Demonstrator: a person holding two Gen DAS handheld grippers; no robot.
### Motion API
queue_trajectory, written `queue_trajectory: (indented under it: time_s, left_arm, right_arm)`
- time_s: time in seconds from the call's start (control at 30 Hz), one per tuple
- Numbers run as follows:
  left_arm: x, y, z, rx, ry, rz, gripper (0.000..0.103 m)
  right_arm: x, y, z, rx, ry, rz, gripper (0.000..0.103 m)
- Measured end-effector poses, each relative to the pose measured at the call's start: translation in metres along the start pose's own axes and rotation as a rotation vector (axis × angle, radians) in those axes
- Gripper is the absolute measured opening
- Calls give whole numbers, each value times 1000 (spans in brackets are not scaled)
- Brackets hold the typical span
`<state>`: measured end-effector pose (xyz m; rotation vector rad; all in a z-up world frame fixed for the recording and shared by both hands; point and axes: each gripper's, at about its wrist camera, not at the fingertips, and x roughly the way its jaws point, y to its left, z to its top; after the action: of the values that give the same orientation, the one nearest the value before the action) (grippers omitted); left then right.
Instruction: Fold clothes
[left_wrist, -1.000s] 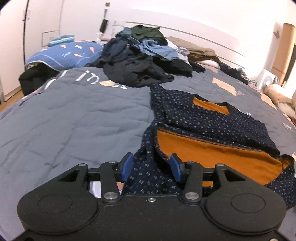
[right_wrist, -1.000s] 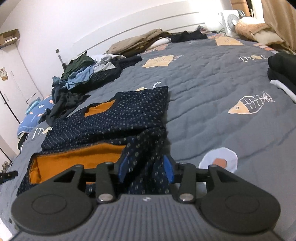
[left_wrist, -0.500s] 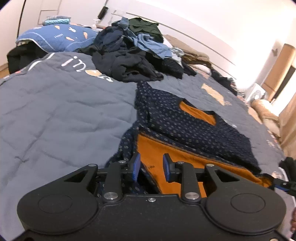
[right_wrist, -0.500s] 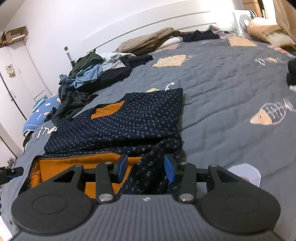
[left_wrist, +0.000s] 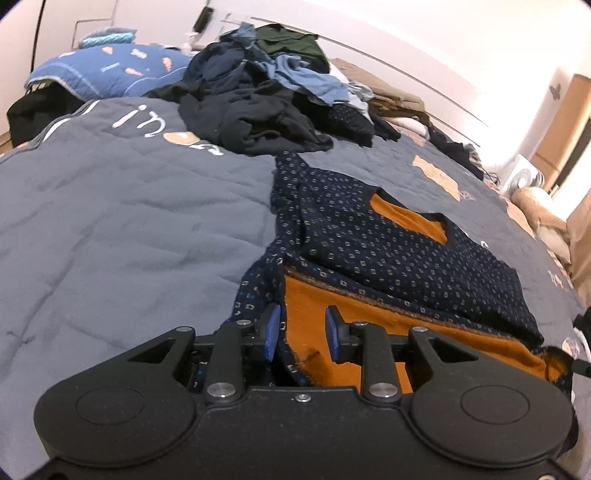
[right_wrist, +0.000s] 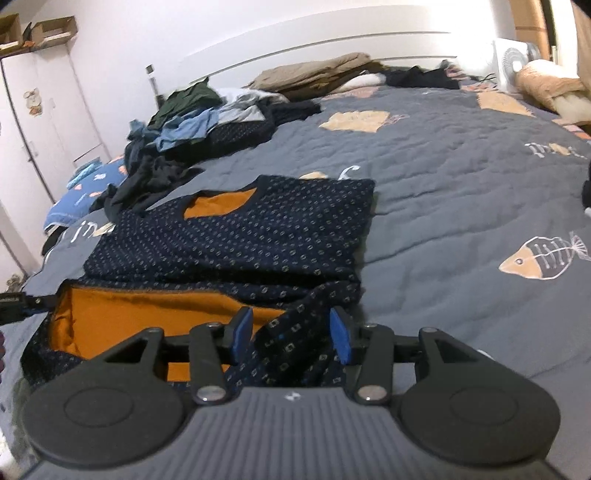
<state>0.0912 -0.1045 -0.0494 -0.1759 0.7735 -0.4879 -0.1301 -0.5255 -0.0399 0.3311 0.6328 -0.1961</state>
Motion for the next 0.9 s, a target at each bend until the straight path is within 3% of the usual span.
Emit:
queue_trajectory:
  time_s: [0.9]
  left_arm:
    - [9, -5, -6, 35, 19, 56, 27]
  right_arm:
    - [33, 7, -8, 35, 39, -65, 49]
